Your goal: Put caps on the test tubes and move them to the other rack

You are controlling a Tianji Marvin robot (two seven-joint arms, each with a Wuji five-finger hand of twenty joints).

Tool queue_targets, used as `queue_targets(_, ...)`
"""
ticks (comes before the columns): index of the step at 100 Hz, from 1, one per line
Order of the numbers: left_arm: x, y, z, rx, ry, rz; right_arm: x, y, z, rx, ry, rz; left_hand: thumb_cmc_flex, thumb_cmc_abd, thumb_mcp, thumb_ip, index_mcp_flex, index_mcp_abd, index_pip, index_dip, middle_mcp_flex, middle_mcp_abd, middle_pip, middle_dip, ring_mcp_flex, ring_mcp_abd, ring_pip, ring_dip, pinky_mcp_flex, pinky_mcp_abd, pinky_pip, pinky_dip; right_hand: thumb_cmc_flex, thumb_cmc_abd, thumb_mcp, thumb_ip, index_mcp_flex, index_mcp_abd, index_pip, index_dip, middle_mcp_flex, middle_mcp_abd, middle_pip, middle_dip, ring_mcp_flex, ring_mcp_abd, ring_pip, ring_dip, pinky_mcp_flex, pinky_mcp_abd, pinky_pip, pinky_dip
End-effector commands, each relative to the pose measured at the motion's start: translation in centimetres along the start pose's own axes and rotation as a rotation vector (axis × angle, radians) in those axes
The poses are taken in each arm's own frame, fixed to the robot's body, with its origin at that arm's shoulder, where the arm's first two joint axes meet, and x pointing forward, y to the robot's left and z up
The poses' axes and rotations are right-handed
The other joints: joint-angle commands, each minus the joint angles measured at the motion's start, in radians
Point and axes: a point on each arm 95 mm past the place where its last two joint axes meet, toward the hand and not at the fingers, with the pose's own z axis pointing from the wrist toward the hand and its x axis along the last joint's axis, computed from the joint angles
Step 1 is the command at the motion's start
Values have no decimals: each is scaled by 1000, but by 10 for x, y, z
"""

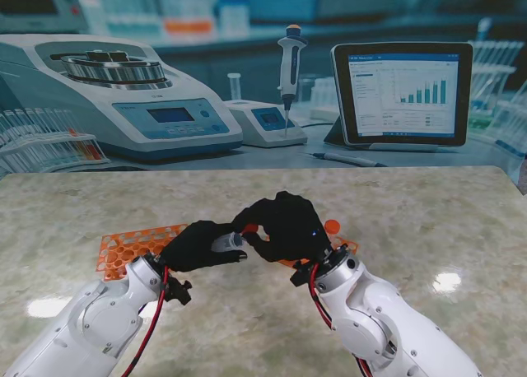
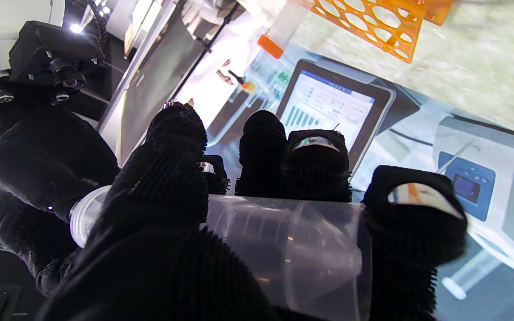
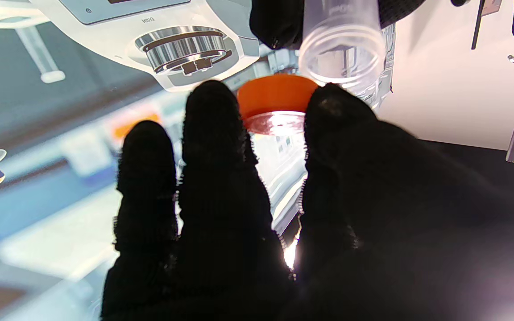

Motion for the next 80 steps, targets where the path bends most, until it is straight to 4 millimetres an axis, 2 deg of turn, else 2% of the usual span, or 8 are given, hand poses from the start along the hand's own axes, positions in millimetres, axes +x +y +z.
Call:
queue_targets(1, 2, 0, 0, -2, 3, -1, 7, -1, -1, -4, 6, 15, 6, 52, 1, -12, 7, -54, 69, 46, -1, -37, -10, -2, 10, -20, -11, -8, 17, -32, 78, -22, 173, 32, 194, 61, 45, 4, 15, 21, 113, -188, 107, 22, 27, -45, 17, -12, 6, -12, 23, 5)
queue_targets(80, 3, 0, 0, 2, 10, 0, 13, -11, -6, 0, 1, 42, 6, 63, -4, -14, -1, -57, 69, 49, -6, -40, -10, -2, 9, -22, -13, -8, 13, -36, 77, -22, 173, 34, 194, 62, 46, 3, 15, 22, 113, -188, 107, 23, 27, -44, 17, -11, 7, -12, 23, 5)
